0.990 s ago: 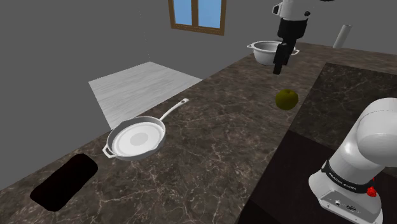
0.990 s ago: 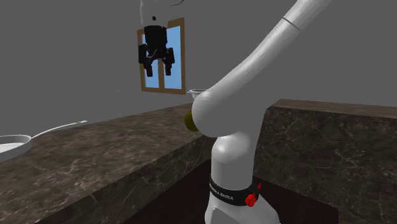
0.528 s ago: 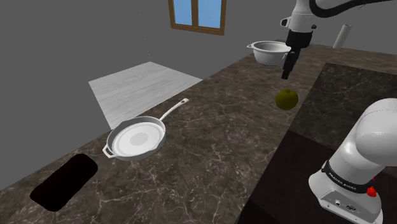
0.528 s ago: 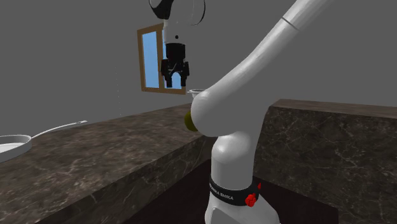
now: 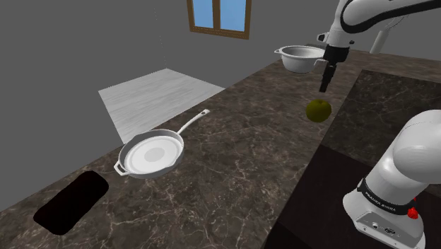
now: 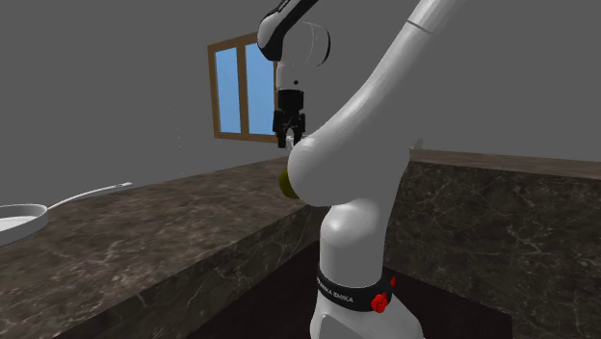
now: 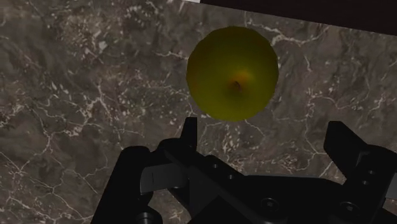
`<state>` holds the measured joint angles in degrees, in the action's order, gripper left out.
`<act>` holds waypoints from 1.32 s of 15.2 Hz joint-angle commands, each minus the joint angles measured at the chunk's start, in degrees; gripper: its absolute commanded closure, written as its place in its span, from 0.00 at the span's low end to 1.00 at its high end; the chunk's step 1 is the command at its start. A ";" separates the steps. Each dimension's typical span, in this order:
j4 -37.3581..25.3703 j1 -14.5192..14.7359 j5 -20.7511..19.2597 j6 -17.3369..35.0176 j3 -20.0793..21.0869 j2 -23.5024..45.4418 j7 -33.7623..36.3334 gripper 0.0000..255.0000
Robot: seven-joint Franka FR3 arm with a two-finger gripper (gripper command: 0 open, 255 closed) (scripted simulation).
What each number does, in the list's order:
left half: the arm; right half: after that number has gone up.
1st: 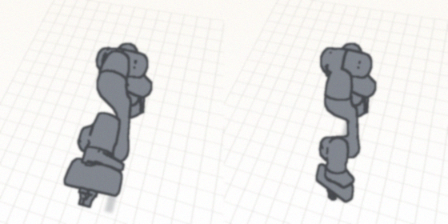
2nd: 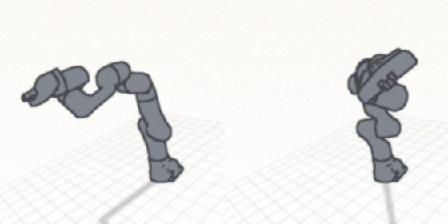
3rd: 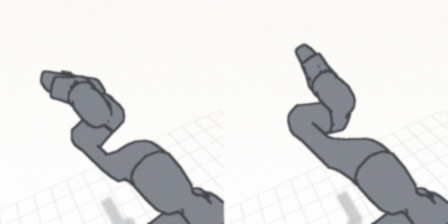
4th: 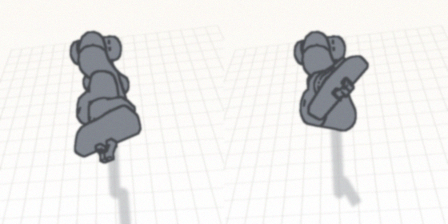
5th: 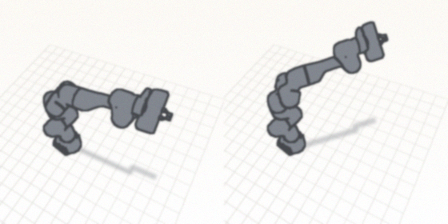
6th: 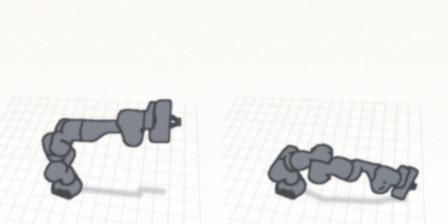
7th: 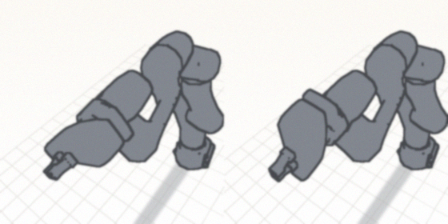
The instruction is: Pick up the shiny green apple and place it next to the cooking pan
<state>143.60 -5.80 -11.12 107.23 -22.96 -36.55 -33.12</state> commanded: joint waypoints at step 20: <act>5.07 -0.48 -1.19 7.13 -2.87 2.13 -2.03 1.00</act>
<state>148.63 -6.28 -12.32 114.38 -25.82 -34.45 -35.15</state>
